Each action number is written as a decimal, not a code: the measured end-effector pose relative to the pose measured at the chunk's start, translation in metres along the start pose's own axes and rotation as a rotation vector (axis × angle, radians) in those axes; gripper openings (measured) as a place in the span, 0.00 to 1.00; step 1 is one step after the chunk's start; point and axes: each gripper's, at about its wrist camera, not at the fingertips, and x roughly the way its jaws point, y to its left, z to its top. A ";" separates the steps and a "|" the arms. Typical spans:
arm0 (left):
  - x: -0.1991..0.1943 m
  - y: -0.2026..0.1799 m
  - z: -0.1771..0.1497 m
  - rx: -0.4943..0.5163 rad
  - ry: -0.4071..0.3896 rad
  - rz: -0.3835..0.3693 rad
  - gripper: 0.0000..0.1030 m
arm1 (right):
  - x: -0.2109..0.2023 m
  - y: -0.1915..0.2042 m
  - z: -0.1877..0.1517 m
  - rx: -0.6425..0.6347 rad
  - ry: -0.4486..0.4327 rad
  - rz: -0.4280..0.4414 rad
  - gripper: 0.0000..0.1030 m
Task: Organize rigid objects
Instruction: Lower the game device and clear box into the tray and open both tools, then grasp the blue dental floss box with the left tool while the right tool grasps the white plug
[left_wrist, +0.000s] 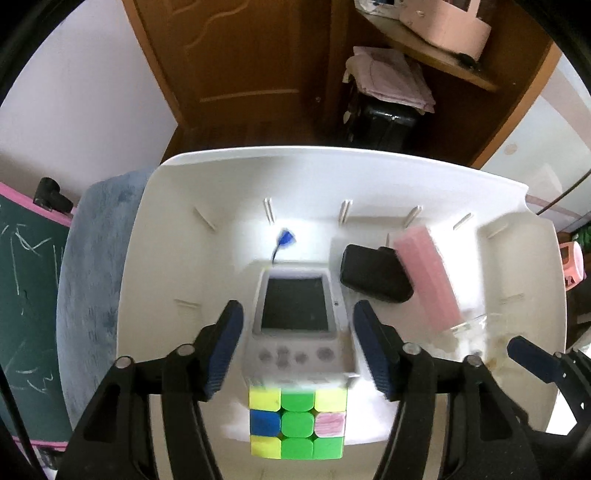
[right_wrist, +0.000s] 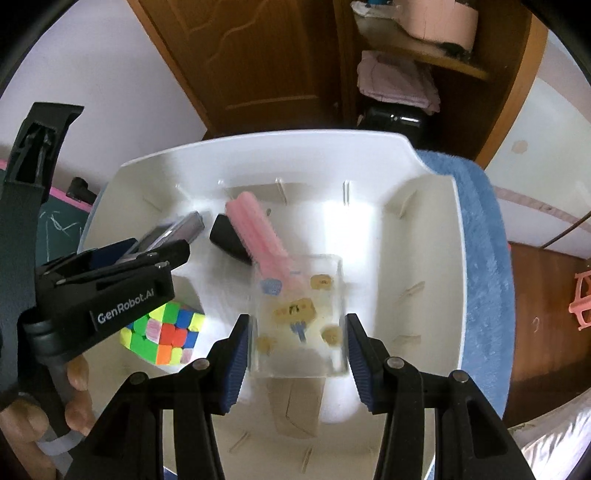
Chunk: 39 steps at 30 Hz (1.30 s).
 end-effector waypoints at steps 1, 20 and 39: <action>-0.003 0.000 -0.001 0.005 -0.001 -0.001 0.73 | 0.001 0.000 -0.003 -0.003 0.000 0.005 0.54; -0.137 0.026 -0.052 0.061 -0.161 -0.034 0.87 | -0.063 0.015 -0.061 0.000 -0.102 0.040 0.59; -0.223 0.029 -0.149 0.175 -0.281 -0.053 0.97 | -0.148 0.075 -0.157 -0.156 -0.270 -0.024 0.59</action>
